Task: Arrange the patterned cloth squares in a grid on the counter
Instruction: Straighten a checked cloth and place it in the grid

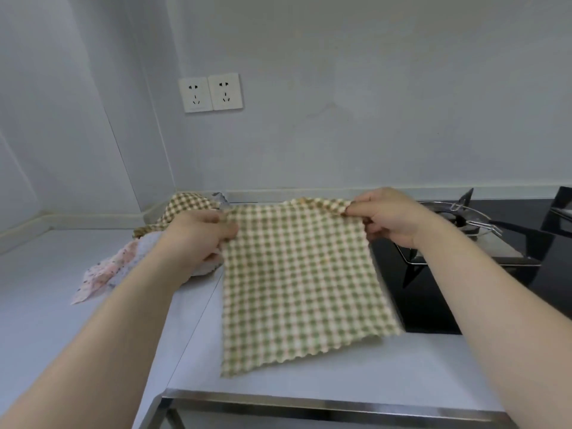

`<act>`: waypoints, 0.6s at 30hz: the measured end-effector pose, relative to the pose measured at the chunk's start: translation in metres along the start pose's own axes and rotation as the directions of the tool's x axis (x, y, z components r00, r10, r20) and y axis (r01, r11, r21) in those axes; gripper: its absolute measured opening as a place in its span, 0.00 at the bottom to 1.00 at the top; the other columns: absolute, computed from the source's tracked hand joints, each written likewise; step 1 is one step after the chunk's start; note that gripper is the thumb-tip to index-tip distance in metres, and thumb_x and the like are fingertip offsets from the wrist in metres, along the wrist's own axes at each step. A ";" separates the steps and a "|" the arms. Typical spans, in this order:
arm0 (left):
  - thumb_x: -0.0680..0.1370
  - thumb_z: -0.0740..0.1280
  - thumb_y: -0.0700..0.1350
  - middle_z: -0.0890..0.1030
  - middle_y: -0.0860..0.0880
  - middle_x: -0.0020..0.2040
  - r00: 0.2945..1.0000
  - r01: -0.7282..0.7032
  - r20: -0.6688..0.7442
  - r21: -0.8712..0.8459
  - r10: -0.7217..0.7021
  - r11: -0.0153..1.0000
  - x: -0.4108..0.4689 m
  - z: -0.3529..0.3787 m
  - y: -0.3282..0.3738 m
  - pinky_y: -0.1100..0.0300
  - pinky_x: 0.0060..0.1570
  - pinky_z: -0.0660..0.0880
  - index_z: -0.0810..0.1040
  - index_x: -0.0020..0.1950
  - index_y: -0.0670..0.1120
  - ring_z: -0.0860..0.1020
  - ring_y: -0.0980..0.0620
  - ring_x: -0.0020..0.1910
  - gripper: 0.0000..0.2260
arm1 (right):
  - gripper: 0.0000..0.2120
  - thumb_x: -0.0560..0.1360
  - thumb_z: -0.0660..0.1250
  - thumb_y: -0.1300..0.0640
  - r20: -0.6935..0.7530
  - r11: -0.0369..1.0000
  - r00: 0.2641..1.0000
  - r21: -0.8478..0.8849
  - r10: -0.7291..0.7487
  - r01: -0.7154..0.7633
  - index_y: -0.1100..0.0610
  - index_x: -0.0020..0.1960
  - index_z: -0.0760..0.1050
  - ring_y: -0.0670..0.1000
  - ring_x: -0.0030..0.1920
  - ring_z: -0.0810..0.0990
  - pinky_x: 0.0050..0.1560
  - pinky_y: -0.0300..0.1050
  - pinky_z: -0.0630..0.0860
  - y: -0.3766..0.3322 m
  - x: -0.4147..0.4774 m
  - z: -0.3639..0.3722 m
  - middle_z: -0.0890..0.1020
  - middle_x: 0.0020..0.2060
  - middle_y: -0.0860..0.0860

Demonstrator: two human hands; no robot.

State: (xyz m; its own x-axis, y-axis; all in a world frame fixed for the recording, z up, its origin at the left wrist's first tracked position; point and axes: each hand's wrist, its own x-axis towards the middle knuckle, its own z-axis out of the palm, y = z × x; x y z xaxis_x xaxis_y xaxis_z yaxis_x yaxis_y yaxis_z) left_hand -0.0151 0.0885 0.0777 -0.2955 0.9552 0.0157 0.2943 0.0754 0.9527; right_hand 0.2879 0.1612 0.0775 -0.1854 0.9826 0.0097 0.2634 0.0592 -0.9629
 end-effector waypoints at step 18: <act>0.78 0.70 0.32 0.85 0.40 0.55 0.999 -0.036 0.011 -0.197 0.039 0.980 0.008 0.033 -0.033 0.54 0.59 0.79 0.84 0.49 0.40 0.84 0.44 0.56 0.06 | 0.13 0.77 0.61 0.68 -0.033 0.993 0.999 0.104 -0.043 0.046 0.60 0.49 0.85 0.59 0.45 0.88 0.55 0.57 0.83 0.043 0.006 0.012 0.88 0.45 0.56</act>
State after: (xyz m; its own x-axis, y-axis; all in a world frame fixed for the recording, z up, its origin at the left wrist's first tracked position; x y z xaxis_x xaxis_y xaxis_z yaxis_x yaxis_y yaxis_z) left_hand 0.0023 0.1031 0.0360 -0.2738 0.9605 0.0497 0.1198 -0.0172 0.9926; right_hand 0.2866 0.1676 0.0325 -0.1650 0.9845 0.0602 0.1546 0.0861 -0.9842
